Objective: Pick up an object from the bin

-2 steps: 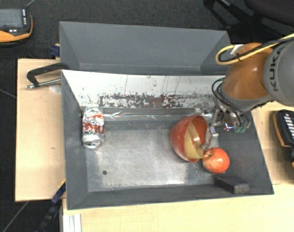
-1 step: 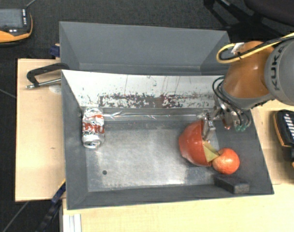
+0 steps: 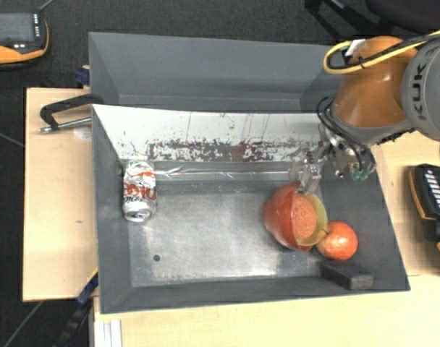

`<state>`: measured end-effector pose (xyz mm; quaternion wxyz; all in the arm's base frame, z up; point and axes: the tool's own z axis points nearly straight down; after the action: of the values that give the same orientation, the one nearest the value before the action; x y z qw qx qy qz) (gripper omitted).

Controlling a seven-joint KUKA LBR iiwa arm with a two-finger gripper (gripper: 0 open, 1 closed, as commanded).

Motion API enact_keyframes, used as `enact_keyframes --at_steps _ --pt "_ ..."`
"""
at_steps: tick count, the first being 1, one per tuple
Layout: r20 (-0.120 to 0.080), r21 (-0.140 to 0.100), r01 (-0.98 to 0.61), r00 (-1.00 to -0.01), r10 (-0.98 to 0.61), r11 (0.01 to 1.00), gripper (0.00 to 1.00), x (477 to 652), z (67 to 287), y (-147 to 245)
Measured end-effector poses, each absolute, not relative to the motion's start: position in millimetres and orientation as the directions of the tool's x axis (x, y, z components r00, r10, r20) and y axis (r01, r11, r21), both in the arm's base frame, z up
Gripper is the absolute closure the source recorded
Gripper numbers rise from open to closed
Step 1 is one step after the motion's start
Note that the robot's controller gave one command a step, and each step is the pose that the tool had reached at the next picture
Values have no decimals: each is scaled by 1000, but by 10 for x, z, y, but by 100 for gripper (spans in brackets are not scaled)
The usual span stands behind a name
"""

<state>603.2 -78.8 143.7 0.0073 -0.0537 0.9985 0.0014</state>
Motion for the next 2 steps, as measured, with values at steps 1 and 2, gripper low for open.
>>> enact_keyframes --at_steps 1,2 --pt "-20 -4 -466 -885 -466 885 100 5939 1308 -648" --pt "-23 -8 -661 -750 -661 750 100 5621 715 -484"
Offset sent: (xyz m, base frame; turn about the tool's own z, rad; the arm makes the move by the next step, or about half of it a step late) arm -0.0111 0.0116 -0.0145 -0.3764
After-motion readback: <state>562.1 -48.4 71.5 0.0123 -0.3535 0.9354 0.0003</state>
